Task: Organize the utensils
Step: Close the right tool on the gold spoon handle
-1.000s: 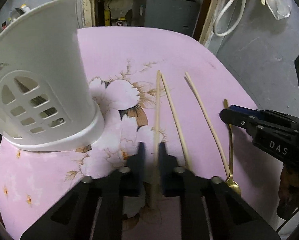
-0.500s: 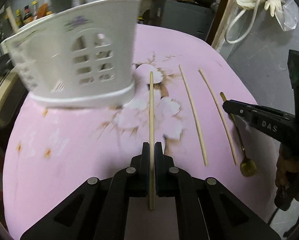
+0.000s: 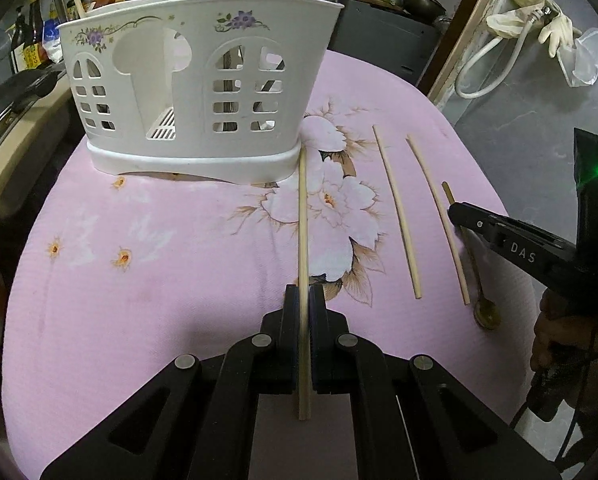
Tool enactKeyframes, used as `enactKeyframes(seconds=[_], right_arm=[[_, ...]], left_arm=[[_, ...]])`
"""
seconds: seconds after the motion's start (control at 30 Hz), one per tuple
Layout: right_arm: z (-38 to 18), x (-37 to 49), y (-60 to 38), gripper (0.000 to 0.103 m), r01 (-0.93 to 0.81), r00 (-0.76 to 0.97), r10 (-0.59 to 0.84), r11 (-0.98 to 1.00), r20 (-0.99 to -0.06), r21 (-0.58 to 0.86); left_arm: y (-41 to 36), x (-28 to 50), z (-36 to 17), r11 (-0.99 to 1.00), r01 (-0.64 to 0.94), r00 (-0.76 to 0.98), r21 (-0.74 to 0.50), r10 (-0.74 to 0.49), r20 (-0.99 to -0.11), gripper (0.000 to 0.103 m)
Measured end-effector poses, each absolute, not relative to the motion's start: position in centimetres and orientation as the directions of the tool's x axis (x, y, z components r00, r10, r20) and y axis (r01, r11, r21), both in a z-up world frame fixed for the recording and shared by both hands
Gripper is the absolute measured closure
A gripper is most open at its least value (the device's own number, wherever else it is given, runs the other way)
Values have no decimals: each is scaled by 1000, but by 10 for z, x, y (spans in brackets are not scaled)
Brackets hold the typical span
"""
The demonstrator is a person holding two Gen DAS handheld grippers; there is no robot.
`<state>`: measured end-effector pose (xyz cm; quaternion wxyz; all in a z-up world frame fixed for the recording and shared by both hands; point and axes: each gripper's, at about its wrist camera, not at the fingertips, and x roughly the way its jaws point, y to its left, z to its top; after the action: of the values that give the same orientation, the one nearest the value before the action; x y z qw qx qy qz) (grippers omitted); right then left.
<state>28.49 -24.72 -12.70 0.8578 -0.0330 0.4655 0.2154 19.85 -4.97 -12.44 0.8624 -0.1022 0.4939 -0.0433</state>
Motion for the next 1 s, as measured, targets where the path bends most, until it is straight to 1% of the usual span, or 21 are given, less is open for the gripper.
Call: enactKeyframes(seconds=[0.1,0.17,0.23,0.27,0.33,0.4,0.47,0.6,0.7,0.77,0.8,0.83,0.87,0.93,1.0], right_arm=[[-128,283,-246,95,-392,481,329,910,-813,137],[-128,282,-246,95,-388,484,325,912,-813,134],[-128,281,-246,94,-384,485,318,915,-815,129],[-128,281,-245,93,-383,484,313,915,-817,124],[-127,280,-244,91,-384,481,308,916,-821,119],[-127,279,-243,85,-385,474,300,916,-828,112],[-126,276,-238,82,-389,470,282,917,-836,90],[-127,275,-223,82,-402,472,179,915,-863,-30],[-129,277,-219,82,-377,468,140,925,-873,-54],[-132,280,-219,82,-354,464,131,934,-876,-48],[-133,282,-220,82,-345,462,130,938,-877,-43],[-134,284,-220,82,-332,457,130,943,-880,-33],[-134,284,-220,82,-326,454,128,945,-882,-31],[-132,285,-222,90,-315,453,135,949,-881,-17],[-128,285,-232,98,-290,449,177,956,-876,45]], left_arm=[[-44,201,-123,973,-18,507,-228,-188,-841,98],[-38,201,-122,973,-17,511,-232,-191,-838,94],[-34,207,-122,971,-14,512,-240,-199,-835,87],[-31,211,-122,970,-12,512,-244,-204,-834,86],[-29,221,-124,967,-3,501,-256,-221,-837,85],[-25,233,-126,964,10,470,-267,-240,-849,85],[-25,245,-127,963,24,448,-268,-250,-858,85],[-34,261,-127,969,78,403,-233,-244,-882,85],[-43,266,-129,973,111,377,-203,-230,-897,85],[-48,266,-129,975,137,374,-174,-214,-902,87],[-50,266,-129,974,150,371,-172,-217,-903,97],[-51,266,-129,971,158,362,-182,-228,-904,100],[-51,265,-129,970,156,360,-187,-232,-904,100],[-49,263,-128,968,155,369,-195,-240,-898,101],[-46,256,-124,964,154,395,-219,-263,-880,101]])
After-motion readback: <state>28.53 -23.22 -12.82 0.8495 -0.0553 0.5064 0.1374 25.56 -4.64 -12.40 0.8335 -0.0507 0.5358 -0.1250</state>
